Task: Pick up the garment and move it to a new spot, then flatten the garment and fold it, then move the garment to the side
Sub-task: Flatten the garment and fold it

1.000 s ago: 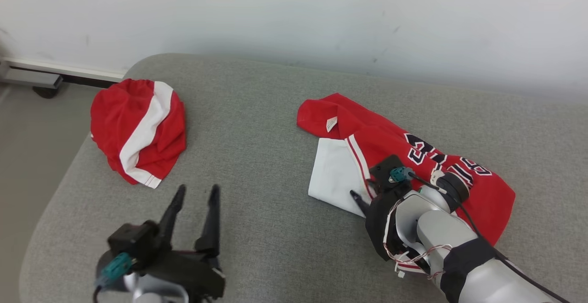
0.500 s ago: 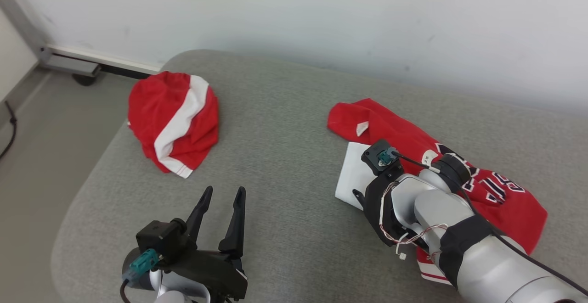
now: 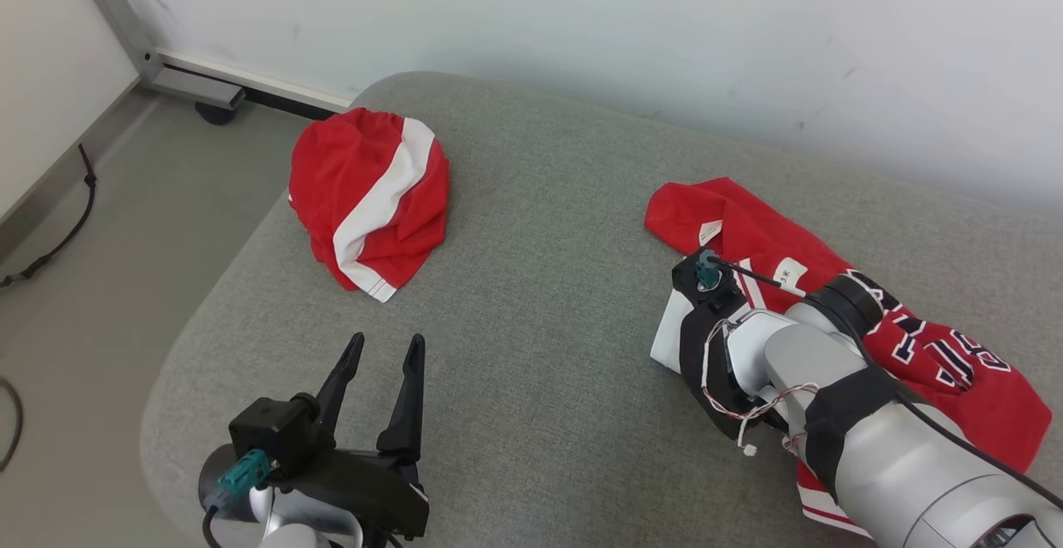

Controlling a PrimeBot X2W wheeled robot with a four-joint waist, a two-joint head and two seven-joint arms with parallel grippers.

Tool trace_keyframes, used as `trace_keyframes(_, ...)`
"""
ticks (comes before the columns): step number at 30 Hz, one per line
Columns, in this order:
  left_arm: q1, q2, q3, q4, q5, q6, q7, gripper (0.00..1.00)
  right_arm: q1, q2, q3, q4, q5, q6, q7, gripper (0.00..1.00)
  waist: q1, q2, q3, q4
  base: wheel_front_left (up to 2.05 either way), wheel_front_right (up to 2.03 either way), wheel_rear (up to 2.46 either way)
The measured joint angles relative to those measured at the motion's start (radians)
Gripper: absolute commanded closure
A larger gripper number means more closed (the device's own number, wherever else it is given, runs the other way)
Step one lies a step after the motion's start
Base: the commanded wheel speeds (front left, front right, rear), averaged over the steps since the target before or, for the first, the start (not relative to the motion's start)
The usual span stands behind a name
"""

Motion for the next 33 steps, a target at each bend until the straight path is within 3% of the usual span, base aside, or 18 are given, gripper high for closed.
trace_keyframes(2, 0.000, 0.000, 0.005, 0.000, 0.011, 0.003, 0.000, 0.00, 0.000, 0.000, 0.010, 0.002, 0.005, 0.000, 0.004, 0.93, 0.0000, 0.0000, 0.006, 0.004, 0.00, 0.00, 0.00)
trace_keyframes(3, 0.000, 0.000, 0.007, 0.000, 0.011, 0.006, 0.000, 0.00, 0.000, 0.000, 0.013, 0.002, 0.012, 0.000, 0.011, 1.00, 0.0000, 0.0000, 0.007, 0.006, 0.00, 0.00, 0.00)
trace_keyframes(26, -0.001, -0.017, 0.022, 0.017, 0.018, 0.006, 0.000, 0.00, -0.033, -0.003, 0.090, -0.021, 0.084, 0.000, -0.015, 1.00, 0.0000, 0.0000, 0.003, -0.001, 0.00, 0.00, 0.00)
trace_keyframes(33, 0.001, -0.012, 0.027, 0.032, 0.020, 0.006, 0.000, 0.00, -0.059, -0.074, 0.087, -0.045, 0.123, 0.000, -0.082, 1.00, 0.0000, 0.0000, -0.020, -0.009, 0.00, 0.00, 0.00)
